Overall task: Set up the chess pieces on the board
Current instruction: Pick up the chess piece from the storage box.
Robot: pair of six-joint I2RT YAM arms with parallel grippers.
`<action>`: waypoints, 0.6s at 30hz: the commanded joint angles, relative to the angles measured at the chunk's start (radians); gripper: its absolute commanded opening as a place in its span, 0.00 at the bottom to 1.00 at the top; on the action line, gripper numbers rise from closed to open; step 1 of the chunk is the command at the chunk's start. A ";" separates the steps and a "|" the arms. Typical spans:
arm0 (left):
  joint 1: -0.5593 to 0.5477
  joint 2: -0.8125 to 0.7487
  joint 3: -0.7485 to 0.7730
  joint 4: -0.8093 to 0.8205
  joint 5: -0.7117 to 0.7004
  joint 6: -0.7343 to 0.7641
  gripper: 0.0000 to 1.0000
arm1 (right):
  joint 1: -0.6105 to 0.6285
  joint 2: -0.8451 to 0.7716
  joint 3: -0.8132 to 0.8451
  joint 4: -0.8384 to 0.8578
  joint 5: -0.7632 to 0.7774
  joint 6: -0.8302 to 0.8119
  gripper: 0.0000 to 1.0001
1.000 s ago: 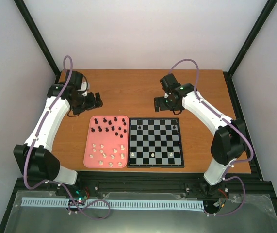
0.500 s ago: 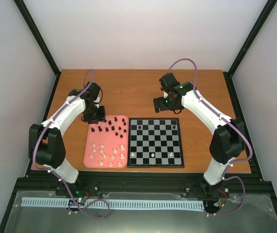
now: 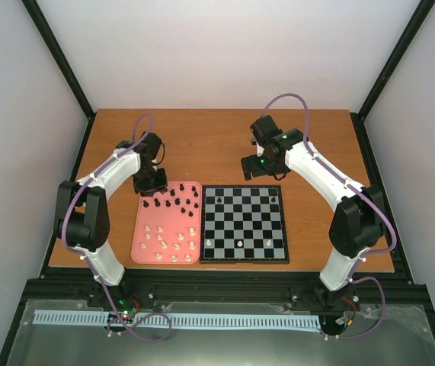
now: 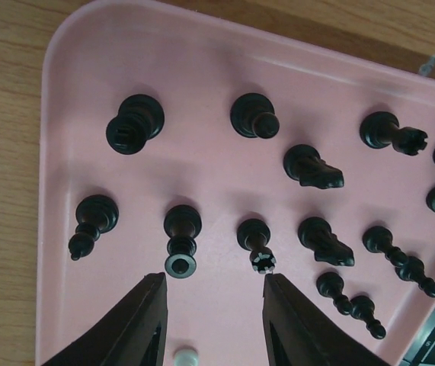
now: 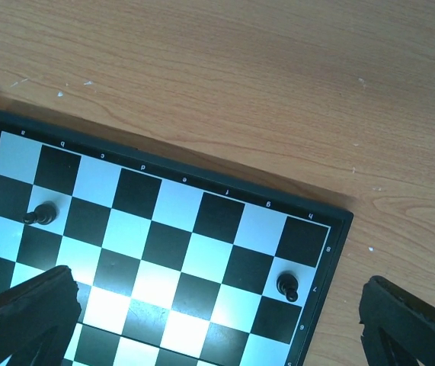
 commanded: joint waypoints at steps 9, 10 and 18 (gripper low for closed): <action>0.000 0.052 0.014 0.010 -0.056 -0.017 0.37 | 0.005 -0.029 -0.035 -0.009 -0.030 -0.022 1.00; 0.001 0.057 0.015 0.009 -0.057 -0.017 0.37 | 0.005 -0.028 -0.034 -0.010 -0.030 -0.024 1.00; 0.001 0.092 0.020 0.014 -0.069 -0.014 0.36 | 0.005 -0.014 -0.034 -0.010 -0.038 -0.019 0.99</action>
